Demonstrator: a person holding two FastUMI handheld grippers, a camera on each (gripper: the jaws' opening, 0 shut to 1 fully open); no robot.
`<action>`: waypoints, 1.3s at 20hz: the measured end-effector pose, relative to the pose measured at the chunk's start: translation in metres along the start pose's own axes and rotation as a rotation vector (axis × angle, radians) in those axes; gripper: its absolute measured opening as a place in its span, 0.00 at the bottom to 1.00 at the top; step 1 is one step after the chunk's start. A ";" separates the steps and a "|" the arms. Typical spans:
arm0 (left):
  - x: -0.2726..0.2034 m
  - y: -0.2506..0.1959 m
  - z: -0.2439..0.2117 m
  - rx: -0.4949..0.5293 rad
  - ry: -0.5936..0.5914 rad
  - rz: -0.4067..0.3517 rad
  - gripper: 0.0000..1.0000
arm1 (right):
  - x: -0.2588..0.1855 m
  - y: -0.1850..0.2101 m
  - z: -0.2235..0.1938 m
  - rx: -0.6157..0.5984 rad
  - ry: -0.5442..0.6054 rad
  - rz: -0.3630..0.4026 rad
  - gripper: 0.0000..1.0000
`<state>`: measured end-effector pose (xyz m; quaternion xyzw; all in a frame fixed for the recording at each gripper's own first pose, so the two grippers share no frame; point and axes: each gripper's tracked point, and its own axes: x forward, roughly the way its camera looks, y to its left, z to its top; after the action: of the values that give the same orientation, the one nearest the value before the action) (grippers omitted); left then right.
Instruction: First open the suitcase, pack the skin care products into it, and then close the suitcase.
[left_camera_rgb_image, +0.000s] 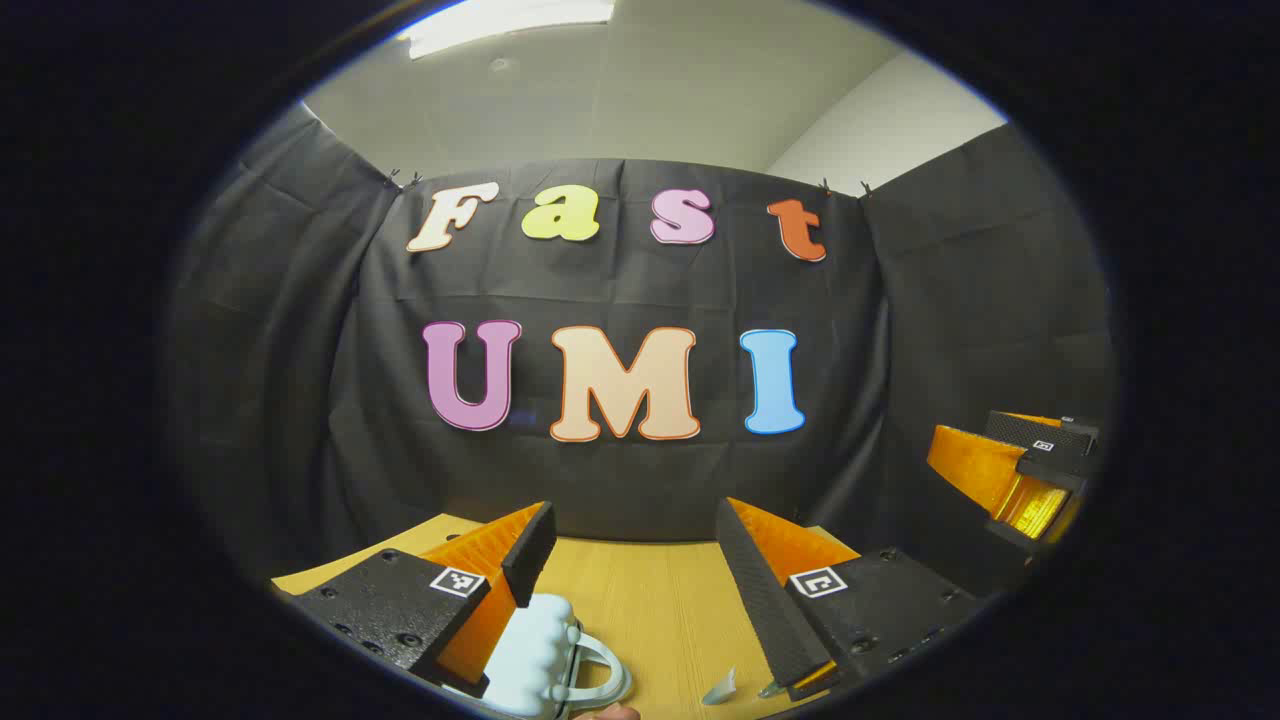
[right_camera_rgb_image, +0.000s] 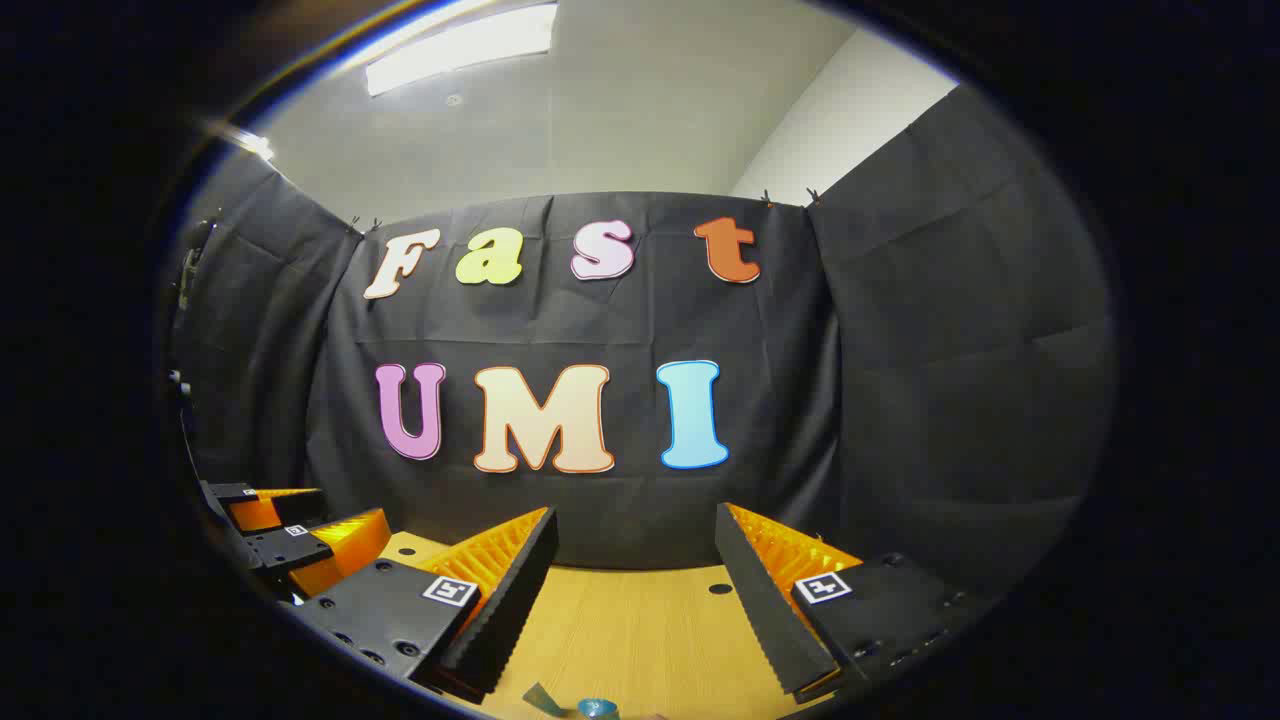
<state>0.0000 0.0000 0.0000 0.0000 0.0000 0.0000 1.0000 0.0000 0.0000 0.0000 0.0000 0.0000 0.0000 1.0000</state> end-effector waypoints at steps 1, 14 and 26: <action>0.001 -0.003 -0.003 -0.005 0.004 -0.002 0.92 | 0.002 -0.002 -0.001 0.001 0.002 0.005 1.00; 0.036 0.010 -0.109 0.016 0.273 0.115 0.95 | 0.030 -0.048 -0.039 0.038 0.067 0.060 1.00; 0.036 0.012 -0.267 -0.045 0.718 0.016 0.96 | 0.052 -0.060 -0.076 -0.037 0.163 -0.073 0.98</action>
<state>0.0361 0.0120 -0.2675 -0.0220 0.3515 0.0079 0.9359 0.0522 -0.0597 -0.0760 -0.0187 0.0816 -0.0363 0.9958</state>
